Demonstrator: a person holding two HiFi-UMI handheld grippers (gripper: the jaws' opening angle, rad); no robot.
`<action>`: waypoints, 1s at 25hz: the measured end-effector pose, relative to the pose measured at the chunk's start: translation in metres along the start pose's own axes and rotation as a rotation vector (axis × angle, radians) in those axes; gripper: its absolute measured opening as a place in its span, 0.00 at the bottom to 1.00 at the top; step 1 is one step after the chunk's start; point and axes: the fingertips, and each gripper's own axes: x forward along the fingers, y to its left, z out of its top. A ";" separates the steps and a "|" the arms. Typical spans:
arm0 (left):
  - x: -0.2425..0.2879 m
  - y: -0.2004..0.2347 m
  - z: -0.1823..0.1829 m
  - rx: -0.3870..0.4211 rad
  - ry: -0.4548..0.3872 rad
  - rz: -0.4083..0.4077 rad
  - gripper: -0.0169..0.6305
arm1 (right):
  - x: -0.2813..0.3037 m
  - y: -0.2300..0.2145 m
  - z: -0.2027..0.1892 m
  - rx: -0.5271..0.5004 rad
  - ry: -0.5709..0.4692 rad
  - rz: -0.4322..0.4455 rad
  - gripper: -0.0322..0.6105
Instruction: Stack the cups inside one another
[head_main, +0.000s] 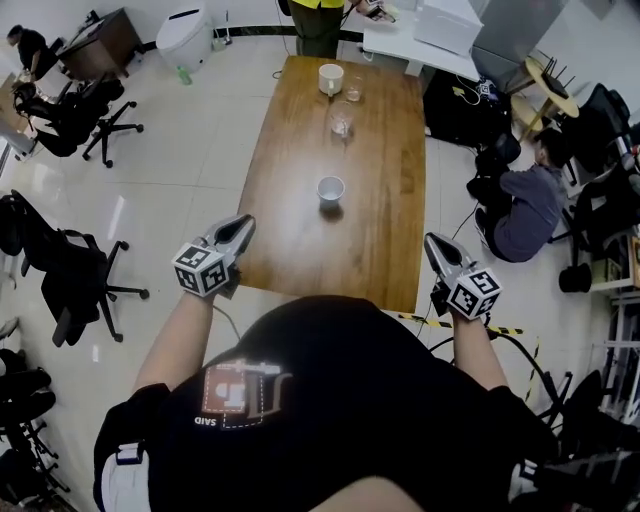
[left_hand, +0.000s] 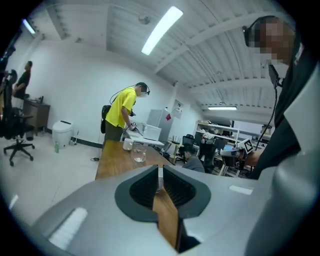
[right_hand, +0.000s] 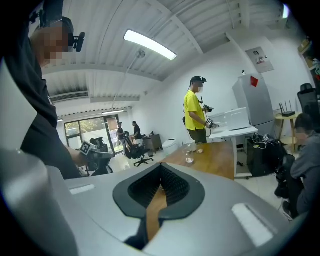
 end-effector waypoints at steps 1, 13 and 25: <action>-0.010 0.003 -0.005 -0.020 -0.015 0.019 0.07 | 0.004 0.004 0.000 -0.002 0.003 0.011 0.07; -0.030 -0.016 -0.034 -0.056 -0.017 0.020 0.04 | 0.027 0.023 -0.003 0.069 -0.002 0.068 0.07; -0.019 -0.020 -0.022 -0.029 -0.023 -0.011 0.04 | 0.012 0.017 -0.018 0.051 0.043 0.024 0.07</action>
